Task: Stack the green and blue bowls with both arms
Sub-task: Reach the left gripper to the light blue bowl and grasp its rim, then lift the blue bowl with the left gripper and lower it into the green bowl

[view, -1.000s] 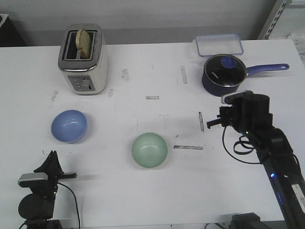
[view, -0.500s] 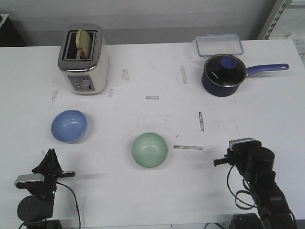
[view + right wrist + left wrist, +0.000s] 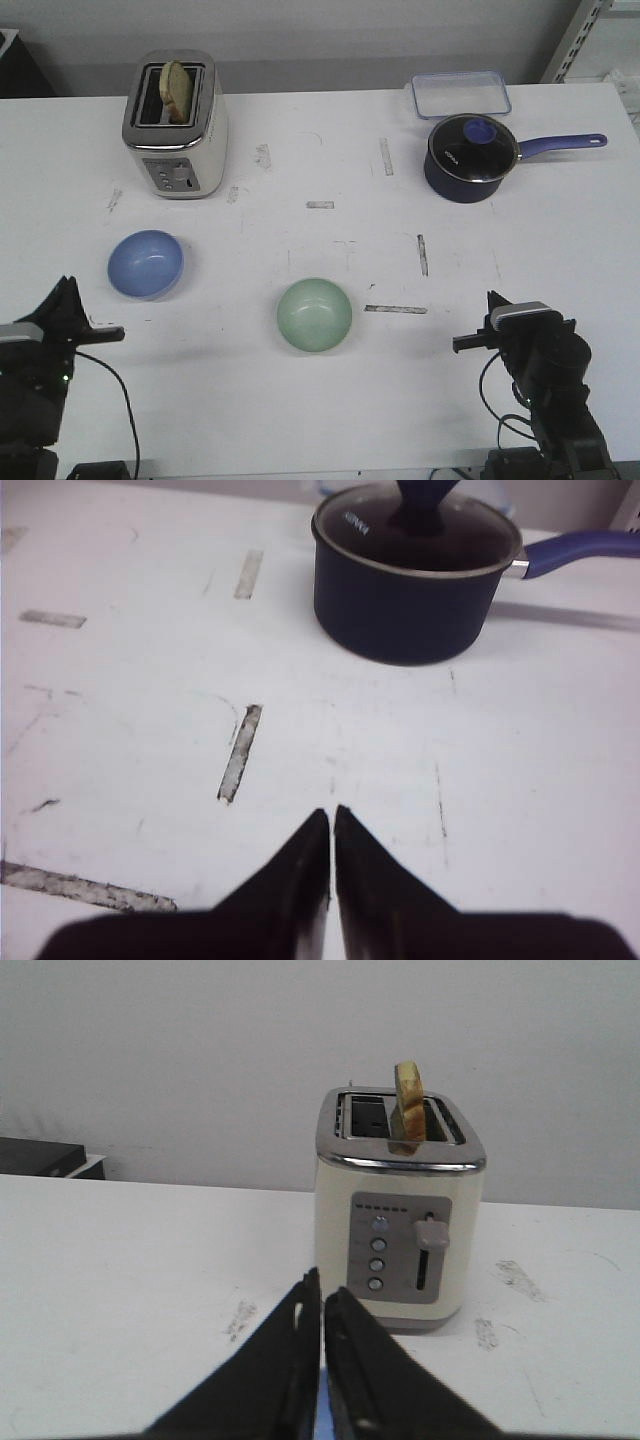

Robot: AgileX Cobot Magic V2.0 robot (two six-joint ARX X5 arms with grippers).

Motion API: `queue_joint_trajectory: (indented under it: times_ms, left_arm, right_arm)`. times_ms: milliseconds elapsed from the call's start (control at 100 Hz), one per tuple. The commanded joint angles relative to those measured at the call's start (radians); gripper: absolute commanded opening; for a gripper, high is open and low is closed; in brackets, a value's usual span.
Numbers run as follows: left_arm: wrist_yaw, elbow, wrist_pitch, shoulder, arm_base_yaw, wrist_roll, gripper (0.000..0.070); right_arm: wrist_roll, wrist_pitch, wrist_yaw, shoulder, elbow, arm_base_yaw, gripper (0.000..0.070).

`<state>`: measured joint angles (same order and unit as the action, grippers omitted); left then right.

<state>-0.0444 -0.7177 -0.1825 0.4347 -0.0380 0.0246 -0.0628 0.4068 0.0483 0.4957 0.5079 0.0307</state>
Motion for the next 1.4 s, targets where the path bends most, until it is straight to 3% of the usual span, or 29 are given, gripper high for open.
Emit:
queue_joint_trajectory:
  times_ms: [0, 180, 600, 710, 1030, 1210, 1310, 1390]
  left_arm:
    - [-0.023, -0.137, -0.029, 0.117, -0.001, -0.072, 0.0002]
    - [-0.031, -0.340, -0.111, 0.378, -0.002, -0.074, 0.0025]
    - [-0.031, -0.368, -0.163, 0.815, -0.076, -0.061, 0.0467]
    - [-0.031, -0.368, -0.183, 0.894, -0.097, -0.057, 0.0547]
    - [-0.021, -0.368, -0.221, 1.072, -0.120, -0.003, 0.0542]
    - [0.053, -0.368, -0.222, 1.117, -0.120, 0.047, 0.0506]
    - [0.053, -0.368, -0.237, 1.125, -0.120, 0.067, 0.0402]
    - [0.053, -0.368, -0.238, 1.126, -0.120, 0.075, 0.0231]
  right_arm:
    - [0.012, -0.010, -0.004, 0.003, 0.008, 0.001, 0.0000]
    - [0.009, -0.010, -0.004, 0.003, 0.008, 0.001, 0.0000]
    - [0.005, -0.010, -0.004, 0.003, 0.008, 0.001, 0.0000]
    - [0.005, -0.010, -0.004, 0.003, 0.008, 0.001, 0.0000]
    - [0.006, -0.010, -0.003, 0.003, 0.008, 0.001, 0.0000]
    - [0.005, -0.010, -0.004, 0.003, 0.008, 0.001, 0.0000]
    - [0.005, -0.010, -0.004, 0.003, 0.008, 0.001, 0.0000]
    - [0.005, -0.009, -0.004, 0.003, 0.008, 0.001, 0.0000]
